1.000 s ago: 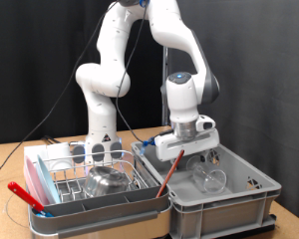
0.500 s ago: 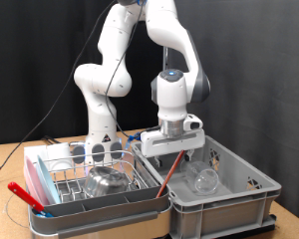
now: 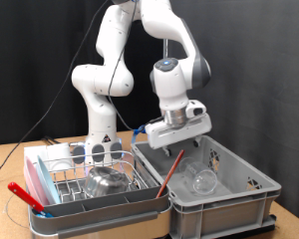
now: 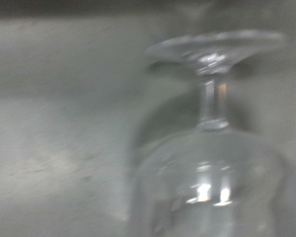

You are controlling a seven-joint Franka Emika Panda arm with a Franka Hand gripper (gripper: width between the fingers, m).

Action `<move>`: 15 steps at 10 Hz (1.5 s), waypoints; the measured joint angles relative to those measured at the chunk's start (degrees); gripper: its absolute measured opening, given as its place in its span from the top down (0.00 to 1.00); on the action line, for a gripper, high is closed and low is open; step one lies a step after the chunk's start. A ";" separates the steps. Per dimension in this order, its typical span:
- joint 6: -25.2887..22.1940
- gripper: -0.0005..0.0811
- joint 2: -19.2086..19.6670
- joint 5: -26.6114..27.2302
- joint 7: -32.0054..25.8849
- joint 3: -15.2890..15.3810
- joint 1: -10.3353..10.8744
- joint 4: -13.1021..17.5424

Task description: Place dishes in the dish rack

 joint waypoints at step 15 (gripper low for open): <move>14.50 0.00 -1.47 6.34 6.54 42.41 -29.10 4.83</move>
